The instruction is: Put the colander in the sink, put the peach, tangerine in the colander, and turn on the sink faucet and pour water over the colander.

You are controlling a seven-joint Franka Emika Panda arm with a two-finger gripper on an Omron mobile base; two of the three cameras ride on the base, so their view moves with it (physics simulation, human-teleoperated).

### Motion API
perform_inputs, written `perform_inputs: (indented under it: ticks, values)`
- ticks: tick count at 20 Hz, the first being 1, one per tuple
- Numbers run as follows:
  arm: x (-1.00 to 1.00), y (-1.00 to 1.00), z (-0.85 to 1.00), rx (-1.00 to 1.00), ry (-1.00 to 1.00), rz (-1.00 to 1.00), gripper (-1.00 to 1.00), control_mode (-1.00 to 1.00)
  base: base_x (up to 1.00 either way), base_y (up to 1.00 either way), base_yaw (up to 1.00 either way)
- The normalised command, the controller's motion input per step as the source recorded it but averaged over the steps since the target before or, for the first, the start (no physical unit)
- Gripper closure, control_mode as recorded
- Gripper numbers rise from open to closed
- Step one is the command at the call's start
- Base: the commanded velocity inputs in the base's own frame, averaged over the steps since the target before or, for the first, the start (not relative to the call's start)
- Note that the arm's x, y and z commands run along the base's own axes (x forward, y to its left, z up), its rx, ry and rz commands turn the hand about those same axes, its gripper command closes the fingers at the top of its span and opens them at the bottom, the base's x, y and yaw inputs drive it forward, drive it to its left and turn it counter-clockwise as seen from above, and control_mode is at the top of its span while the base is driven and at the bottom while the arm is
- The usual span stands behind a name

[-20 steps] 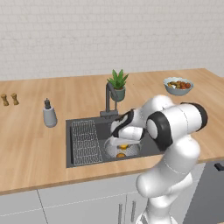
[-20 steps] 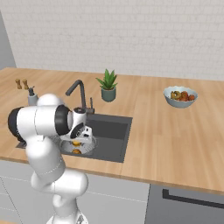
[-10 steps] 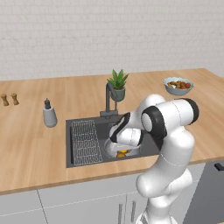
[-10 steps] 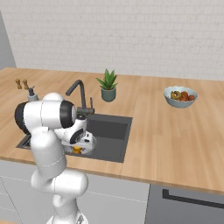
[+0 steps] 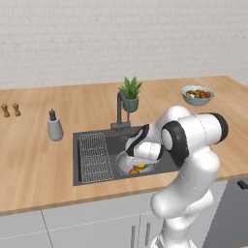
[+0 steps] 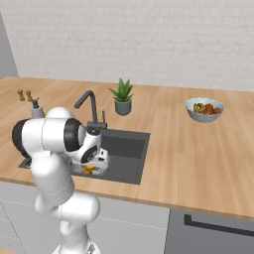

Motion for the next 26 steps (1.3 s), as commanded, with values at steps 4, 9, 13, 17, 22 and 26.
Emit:
perform_inputs:
  ticks: [4,9,13,17,22,26]
  values:
    - [-0.17,-0.4,0.73,0.0,0.0,0.0,-1.0,-1.0,0.0,0.0,0.0]
    - [-0.01,-0.07,0.74,0.0,0.0,0.0,-1.0,-1.0,0.0,0.0,0.0]
    - [0.0,-0.19,1.0,0.05,0.0,0.0,-1.0,-1.0,0.0,0.0,0.0]
    - [0.01,-0.39,0.92,0.13,0.0,0.0,-1.0,-1.0,0.0,0.0,0.0]
    - [0.23,-0.3,0.39,0.23,-0.02,0.0,-1.0,-1.0,0.0,0.0,0.0]
    - [0.47,-0.08,0.24,0.2,-0.05,0.0,-1.0,-1.0,0.0,0.0,0.0]
